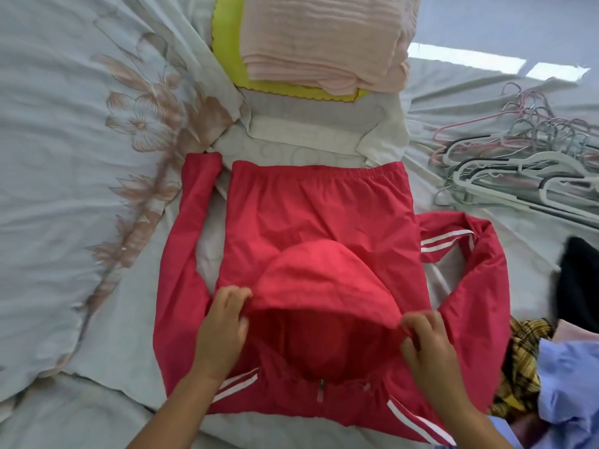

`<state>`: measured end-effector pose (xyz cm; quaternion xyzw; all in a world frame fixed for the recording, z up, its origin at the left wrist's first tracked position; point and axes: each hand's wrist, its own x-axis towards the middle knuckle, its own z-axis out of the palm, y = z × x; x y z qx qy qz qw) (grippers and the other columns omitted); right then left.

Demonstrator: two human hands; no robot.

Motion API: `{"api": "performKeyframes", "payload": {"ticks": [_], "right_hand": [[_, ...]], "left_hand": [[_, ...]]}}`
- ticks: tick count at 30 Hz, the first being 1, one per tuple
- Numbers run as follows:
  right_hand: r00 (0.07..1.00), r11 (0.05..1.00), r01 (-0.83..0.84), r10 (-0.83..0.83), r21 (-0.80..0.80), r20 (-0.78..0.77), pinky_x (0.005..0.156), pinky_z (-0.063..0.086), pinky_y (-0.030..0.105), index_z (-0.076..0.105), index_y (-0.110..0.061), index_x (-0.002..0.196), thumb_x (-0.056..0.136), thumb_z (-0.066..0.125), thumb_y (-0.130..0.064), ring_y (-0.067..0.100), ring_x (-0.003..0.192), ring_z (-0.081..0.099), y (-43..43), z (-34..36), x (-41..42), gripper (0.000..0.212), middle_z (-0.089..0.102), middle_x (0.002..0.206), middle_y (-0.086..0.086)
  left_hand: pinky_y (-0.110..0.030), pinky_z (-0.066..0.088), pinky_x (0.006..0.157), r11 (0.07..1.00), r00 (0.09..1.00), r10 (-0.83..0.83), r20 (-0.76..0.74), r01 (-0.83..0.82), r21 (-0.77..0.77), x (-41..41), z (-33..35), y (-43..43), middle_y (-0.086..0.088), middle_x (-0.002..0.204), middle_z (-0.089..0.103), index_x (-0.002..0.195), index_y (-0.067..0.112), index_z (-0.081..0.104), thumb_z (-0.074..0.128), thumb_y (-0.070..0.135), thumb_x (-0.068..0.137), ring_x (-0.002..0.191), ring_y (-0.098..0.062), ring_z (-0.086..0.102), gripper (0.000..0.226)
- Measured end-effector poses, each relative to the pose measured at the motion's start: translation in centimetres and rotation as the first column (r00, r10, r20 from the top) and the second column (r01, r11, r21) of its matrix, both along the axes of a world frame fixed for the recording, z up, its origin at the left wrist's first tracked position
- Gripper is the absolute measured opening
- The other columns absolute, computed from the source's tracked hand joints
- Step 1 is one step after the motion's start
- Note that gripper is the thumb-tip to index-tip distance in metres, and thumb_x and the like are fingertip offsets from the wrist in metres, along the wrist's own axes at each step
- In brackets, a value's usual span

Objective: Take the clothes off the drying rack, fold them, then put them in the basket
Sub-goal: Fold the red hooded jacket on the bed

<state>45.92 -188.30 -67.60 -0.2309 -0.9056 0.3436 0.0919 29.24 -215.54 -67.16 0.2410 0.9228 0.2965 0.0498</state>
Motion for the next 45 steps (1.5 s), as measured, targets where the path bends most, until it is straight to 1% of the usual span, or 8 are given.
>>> {"api": "performKeyframes", "payload": {"ticks": [5,10,14,18,26,33,39,45], "right_hand": [[0.937,0.978,-0.205,0.185,0.041,0.296,0.052,0.045,0.023,0.049,-0.031,0.085,0.071,0.065,-0.032,0.013,0.068,0.055,0.4,-3.1,4.6,0.022,0.037,0.089,-0.014],[0.981,0.963,-0.136,0.099,0.232,0.164,0.081,0.049,0.037,0.063,-0.012,0.105,0.085,0.046,-0.042,0.022,0.099,0.056,-1.9,-1.9,0.7,0.040,0.058,0.113,0.006],[0.946,0.896,-0.316,0.321,0.311,0.038,0.103,0.033,0.035,0.055,-0.017,0.127,0.090,0.043,-0.026,0.021,0.129,0.042,-5.4,-2.7,-5.1,0.040,0.049,0.140,0.007],[0.920,0.851,-0.379,0.303,0.364,0.249,0.114,0.016,0.038,0.037,-0.022,0.139,0.091,0.036,-0.043,0.023,0.136,0.030,-4.6,-6.3,-7.1,0.052,0.040,0.147,0.010],[0.848,0.815,-0.472,0.316,0.335,0.425,0.114,0.015,0.042,0.030,-0.022,0.142,0.096,0.009,-0.059,0.025,0.138,0.026,-3.0,-10.6,-5.9,0.063,0.034,0.150,0.013],[0.911,0.859,-0.411,0.378,0.304,0.164,0.115,0.019,0.039,0.038,-0.017,0.139,0.100,0.022,-0.047,0.021,0.139,0.029,-2.4,-7.4,-7.0,0.052,0.036,0.149,0.009],[0.820,0.790,-0.532,0.390,0.306,0.419,0.114,0.014,0.039,0.034,-0.017,0.141,0.098,0.008,-0.054,0.023,0.137,0.031,-2.0,-9.6,-8.1,0.062,0.032,0.151,0.009],[0.942,0.908,-0.335,0.329,0.252,0.068,0.103,0.030,0.035,0.048,-0.012,0.131,0.099,0.023,-0.045,0.021,0.127,0.041,0.1,-7.2,-10.1,0.052,0.048,0.140,0.011]], "left_hand": [[-0.029,0.055,0.062,0.912,0.964,-0.235,0.125,0.263,-0.313,2.3,-3.9,-5.4,0.000,0.109,0.046,0.119,0.041,0.046,0.073,0.037,0.071,0.080,-0.016,0.065,0.055],[-0.037,0.045,0.089,0.958,0.992,-0.124,-0.011,0.117,-0.261,2.4,-2.9,-2.3,-0.005,0.128,0.054,0.125,0.027,0.047,0.019,0.050,0.098,0.112,-0.019,0.048,0.045],[-0.036,0.028,0.103,0.942,0.970,-0.225,-0.097,0.191,-0.275,1.2,-2.9,2.4,-0.006,0.138,0.051,0.129,0.025,0.044,0.035,0.031,0.092,0.129,-0.020,0.036,0.038],[-0.042,0.014,0.110,0.848,0.943,-0.333,-0.020,0.290,-0.443,0.2,-5.7,3.8,-0.006,0.146,0.040,0.140,0.026,0.032,0.035,0.047,0.087,0.136,-0.020,0.026,0.057],[-0.044,0.010,0.110,0.790,0.943,-0.318,0.094,0.319,-0.524,2.4,-11.2,3.0,-0.011,0.147,0.038,0.142,0.026,0.030,0.027,0.062,0.087,0.136,-0.026,0.024,0.065],[-0.046,0.017,0.110,0.863,0.956,-0.292,0.018,0.271,-0.427,1.9,-7.5,3.3,-0.006,0.151,0.028,0.142,0.027,0.030,0.015,0.058,0.095,0.139,-0.022,0.024,0.058],[-0.046,0.014,0.110,0.791,0.955,-0.252,0.154,0.295,-0.536,1.6,-9.7,3.3,-0.009,0.151,0.027,0.142,0.027,0.030,0.009,0.065,0.092,0.137,-0.026,0.026,0.066],[-0.037,0.025,0.102,0.900,0.985,-0.171,0.022,0.165,-0.404,0.4,-7.1,4.2,-0.006,0.138,0.051,0.131,0.024,0.041,0.013,0.058,0.096,0.125,-0.021,0.039,0.056]]}}
